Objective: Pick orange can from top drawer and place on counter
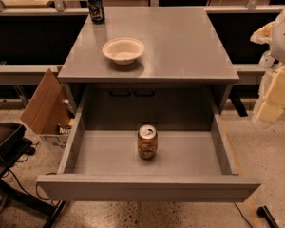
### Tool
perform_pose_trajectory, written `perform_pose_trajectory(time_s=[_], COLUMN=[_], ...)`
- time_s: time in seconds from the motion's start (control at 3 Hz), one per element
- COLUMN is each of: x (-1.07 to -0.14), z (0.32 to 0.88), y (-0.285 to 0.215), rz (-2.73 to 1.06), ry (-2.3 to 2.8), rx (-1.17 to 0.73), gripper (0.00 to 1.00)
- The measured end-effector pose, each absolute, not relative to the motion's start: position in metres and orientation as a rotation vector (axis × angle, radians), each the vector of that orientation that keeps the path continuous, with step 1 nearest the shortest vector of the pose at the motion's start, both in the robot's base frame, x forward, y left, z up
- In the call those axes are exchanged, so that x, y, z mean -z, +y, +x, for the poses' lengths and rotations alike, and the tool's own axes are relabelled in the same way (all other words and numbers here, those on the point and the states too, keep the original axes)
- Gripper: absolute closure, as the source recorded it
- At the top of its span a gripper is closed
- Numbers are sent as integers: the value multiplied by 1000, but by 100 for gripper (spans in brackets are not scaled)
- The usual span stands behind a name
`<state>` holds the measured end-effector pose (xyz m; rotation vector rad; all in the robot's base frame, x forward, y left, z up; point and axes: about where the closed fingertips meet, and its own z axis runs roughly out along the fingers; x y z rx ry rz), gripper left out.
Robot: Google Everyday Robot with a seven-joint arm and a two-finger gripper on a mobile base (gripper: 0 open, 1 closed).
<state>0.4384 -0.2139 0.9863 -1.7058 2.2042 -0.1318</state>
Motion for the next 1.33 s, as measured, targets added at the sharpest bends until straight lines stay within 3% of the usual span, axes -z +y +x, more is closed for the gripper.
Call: perform_pose_trajectory(time_s=[0.67,1.33], x=[-975,-880], z=[443,494], y=[-206,-153], rz=[-1685,-1595], ry=[2158,1857], rx=[56,-373], gripper=[0,0])
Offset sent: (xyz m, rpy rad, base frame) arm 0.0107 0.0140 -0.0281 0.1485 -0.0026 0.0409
